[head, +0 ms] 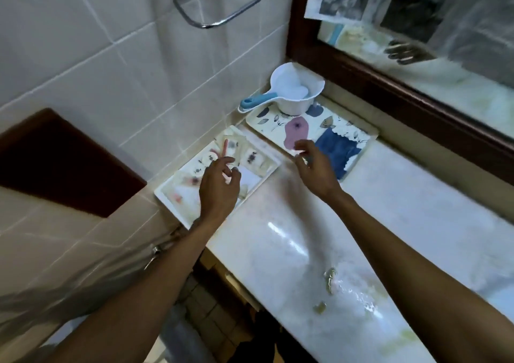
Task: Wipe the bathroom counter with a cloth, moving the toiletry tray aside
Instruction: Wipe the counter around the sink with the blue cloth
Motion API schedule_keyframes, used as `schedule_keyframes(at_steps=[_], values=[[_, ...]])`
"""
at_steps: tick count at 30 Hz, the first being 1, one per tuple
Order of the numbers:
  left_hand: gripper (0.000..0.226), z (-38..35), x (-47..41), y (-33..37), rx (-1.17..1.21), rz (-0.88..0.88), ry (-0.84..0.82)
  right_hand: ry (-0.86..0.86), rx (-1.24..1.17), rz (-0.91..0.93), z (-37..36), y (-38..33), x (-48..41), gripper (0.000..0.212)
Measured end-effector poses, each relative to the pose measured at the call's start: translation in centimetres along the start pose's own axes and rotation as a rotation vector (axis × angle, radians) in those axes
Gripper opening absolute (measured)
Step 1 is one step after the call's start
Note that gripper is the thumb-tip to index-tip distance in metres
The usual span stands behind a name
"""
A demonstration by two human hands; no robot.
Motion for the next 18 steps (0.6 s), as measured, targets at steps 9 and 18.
schedule_keyframes(at_steps=[9, 18], values=[[0.039, -18.0, -3.4, 9.7, -0.141, -0.216, -0.34, 0.275, 0.195, -0.223, 12.9, 13.9, 5.8, 0.028], [0.033, -27.8, -7.2, 9.3, -0.279, -0.101, -0.358, 0.134, 0.581, -0.373, 14.2, 22.4, 6.2, 0.062]])
Point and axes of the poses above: each hand's wrist, its own x-axis away from the middle knuckle, its own z-axis out of the back of the hand, y = z × x, the point moved 10 cm from there along -x, towards the middle knuckle, and after that the axes turned 3 degrees about x, right-handed, at the moved point
